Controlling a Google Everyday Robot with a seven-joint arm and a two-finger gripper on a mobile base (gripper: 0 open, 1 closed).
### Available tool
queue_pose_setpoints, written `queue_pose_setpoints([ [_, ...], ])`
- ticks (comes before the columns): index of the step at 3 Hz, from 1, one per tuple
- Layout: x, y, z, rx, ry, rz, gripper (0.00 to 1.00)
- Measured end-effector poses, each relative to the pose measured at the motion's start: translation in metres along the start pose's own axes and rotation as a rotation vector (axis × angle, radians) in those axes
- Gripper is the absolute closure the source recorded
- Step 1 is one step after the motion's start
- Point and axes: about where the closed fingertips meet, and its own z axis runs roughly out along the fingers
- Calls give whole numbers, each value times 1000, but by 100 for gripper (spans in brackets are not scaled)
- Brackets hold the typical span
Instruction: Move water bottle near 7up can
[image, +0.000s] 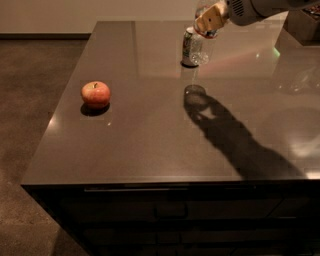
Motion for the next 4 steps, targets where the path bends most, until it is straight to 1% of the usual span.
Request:
queue_pose_setpoints([
  [1,6,-28,15,24,66,51,100],
  [2,28,-45,31,11,137,111,100],
  [3,36,-47,51,-24,149,144,100],
  [4,31,-48,69,-26,126,134,100],
])
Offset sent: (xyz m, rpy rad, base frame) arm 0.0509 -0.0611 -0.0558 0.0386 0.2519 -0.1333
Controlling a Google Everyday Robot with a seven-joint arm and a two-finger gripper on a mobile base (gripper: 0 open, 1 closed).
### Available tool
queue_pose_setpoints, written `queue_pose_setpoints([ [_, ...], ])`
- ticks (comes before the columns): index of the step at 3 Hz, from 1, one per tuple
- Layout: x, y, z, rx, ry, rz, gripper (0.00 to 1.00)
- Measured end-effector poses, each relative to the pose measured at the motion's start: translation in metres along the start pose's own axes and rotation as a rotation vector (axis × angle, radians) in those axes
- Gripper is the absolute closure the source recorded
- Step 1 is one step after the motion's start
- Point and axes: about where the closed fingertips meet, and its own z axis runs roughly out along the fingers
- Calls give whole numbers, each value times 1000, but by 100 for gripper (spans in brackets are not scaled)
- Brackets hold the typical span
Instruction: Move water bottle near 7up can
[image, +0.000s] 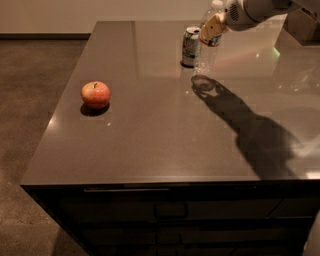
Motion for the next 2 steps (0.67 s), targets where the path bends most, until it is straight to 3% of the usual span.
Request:
queue_pose_setpoints([
  [1,-5,-3,17,11,15,-19,84],
  [2,0,-8,31,18,56,-23,60],
])
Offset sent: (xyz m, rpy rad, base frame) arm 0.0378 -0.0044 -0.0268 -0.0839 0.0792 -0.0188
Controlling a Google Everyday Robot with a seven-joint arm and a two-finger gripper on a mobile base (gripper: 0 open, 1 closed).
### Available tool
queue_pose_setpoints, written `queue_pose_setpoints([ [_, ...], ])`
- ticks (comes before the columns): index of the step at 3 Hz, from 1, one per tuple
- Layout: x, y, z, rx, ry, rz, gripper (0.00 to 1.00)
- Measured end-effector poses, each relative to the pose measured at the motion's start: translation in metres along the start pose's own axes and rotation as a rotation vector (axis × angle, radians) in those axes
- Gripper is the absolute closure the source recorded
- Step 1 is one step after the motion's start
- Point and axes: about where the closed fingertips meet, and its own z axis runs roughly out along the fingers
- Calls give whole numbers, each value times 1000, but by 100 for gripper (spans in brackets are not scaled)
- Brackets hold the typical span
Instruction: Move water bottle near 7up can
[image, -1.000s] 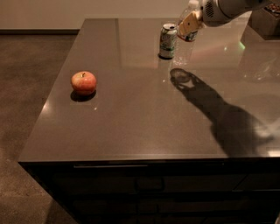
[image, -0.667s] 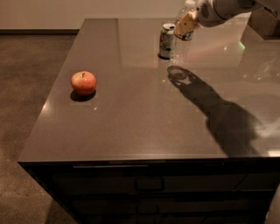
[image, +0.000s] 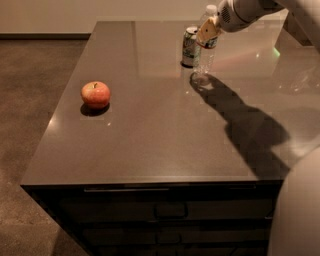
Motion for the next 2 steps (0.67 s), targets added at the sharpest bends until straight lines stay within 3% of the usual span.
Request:
queue_pose_setpoints([
  [2,6,-2,20,-16,39,8,13],
])
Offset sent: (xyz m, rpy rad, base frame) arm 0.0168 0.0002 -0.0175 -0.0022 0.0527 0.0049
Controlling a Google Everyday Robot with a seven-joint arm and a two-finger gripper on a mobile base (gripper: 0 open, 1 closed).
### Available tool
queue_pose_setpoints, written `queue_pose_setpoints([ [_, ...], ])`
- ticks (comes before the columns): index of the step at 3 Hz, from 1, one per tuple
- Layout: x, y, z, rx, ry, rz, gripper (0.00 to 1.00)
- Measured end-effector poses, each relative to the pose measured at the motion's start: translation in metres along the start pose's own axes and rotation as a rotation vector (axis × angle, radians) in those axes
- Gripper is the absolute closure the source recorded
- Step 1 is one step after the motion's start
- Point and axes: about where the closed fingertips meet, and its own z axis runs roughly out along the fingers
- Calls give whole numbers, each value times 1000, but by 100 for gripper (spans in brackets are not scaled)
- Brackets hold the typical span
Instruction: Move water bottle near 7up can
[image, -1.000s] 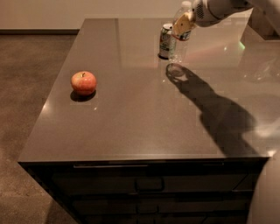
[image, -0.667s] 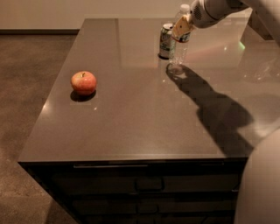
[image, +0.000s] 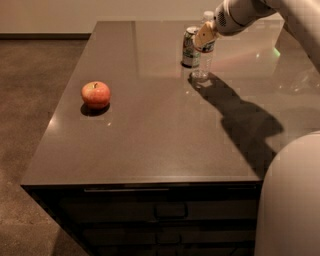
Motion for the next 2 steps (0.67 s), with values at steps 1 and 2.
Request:
queue_pose_setpoints([
  [1,0,0,1,-9,-3,6,0],
  [2,0,0,1,-9,-3,6,0],
])
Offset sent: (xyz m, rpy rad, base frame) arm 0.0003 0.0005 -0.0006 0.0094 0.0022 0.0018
